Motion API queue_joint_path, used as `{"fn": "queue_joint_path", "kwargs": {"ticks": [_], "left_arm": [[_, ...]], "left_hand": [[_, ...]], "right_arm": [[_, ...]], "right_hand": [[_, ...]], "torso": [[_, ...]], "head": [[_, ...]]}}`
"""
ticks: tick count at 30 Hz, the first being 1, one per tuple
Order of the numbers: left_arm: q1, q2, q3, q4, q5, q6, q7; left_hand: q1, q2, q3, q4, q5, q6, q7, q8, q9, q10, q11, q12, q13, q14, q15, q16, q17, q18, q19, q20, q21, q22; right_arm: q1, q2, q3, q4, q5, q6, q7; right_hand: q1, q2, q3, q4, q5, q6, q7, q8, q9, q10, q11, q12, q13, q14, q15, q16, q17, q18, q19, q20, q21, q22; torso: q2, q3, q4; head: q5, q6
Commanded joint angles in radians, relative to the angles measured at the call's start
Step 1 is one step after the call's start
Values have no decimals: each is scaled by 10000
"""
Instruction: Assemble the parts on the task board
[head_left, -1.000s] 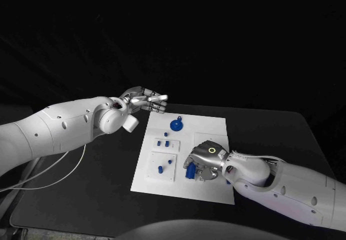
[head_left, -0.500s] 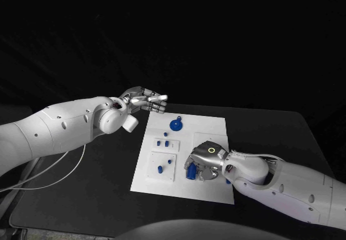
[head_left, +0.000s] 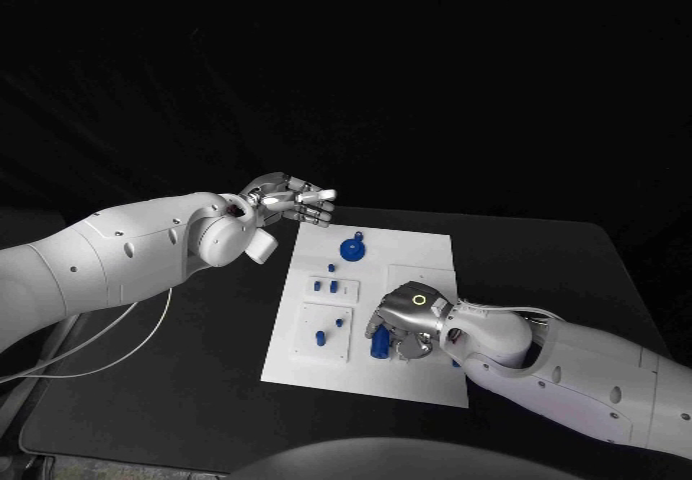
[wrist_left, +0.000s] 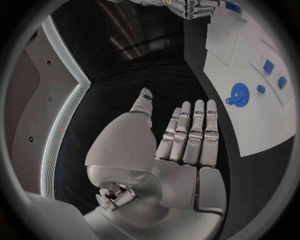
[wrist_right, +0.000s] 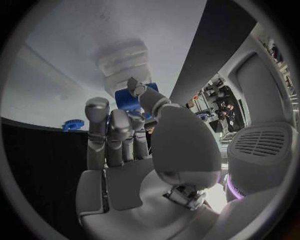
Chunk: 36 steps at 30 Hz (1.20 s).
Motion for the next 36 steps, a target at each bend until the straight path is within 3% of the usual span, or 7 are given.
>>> {"fn": "queue_joint_path", "kwargs": {"ticks": [1, 6, 13, 18, 23, 36], "left_arm": [[5, 27, 4, 5, -30, 203, 31], [5, 19, 1, 0, -36, 214, 22], [5, 17, -10, -4, -39, 245, -6], [5, 13, -15, -6, -41, 251, -16], [5, 11, -19, -9, -56, 256, -42], [5, 1, -25, -22, -94, 254, -77]], "left_hand": [[-26, -11, -8, 40, -45, 35, -37, -3, -1, -74, 21, -34, 11, 29, 21, -29, 10, -66, 42, -51, 13, -13], [-34, -22, -26, 29, -47, -5, -22, -13, -6, -76, 22, -33, 11, 27, 22, -29, 10, -65, 40, -51, 12, -13], [-37, -37, -25, 39, -49, -7, -21, -11, -5, -78, 23, -34, 11, 25, 21, -30, 10, -65, 39, -50, 12, -13], [-37, -37, -25, 39, -49, -7, -21, -11, -5, -78, 23, -34, 11, 25, 21, -30, 10, -65, 39, -50, 12, -13], [-37, -37, -25, 39, -49, -7, -21, -11, -5, -78, 23, -34, 11, 25, 21, -30, 10, -65, 39, -50, 12, -13], [-20, -62, 1, 85, -48, -22, -2, -12, -6, -84, 26, -34, 11, 20, 24, -30, 10, -63, 39, -50, 13, -12]], "right_arm": [[-6, 24, -1, -37, -134, 18, 70], [-6, 35, -4, -63, -133, 97, -18], [-6, 15, -8, -121, -128, 254, -199], [-6, -13, -10, -127, -127, 314, -247], [-6, -45, -10, -100, -119, 306, -212], [-6, -117, -10, -20, -68, 291, -212]], "right_hand": [[17, 44, 3, 9, -34, 99, 377, 48, -87, -30, 29, 117, 127, -29, 56, -66, -24, 2, 89, 62, -125, 717], [96, -72, -3, -9, -34, -842, 221, 51, -359, -36, -56, 387, 630, -150, 5, -194, -90, 14, -22, 21, -542, 630], [178, -142, -139, 2, -27, -1527, 68, 83, -635, -13, -118, 414, 1089, -230, -35, -263, -135, 25, -75, -9, -830, 580], [202, -121, -165, -14, -13, -1468, 65, 77, -710, 58, -113, 202, 1390, -244, -36, -262, -158, 22, -58, -14, -888, 590], [141, -101, -39, -30, -19, -828, 207, 68, -555, 77, -59, 100, 1437, -238, -15, -252, -158, 23, -44, -5, -857, 602], [128, -103, -9, -28, -20, -796, 216, 64, -521, 87, -53, 67, 1446, -238, -13, -253, -160, 30, -39, -2, -842, 605]], "torso": [[-6, -6, -1], [-8, -3, 3], [-6, 1, -8], [-5, 7, -7], [-1, 11, -5], [-5, 3, 1]], "head": [[-5, -3], [-5, -7], [-8, 3], [-17, 11], [-18, -3], [-27, -6]]}}
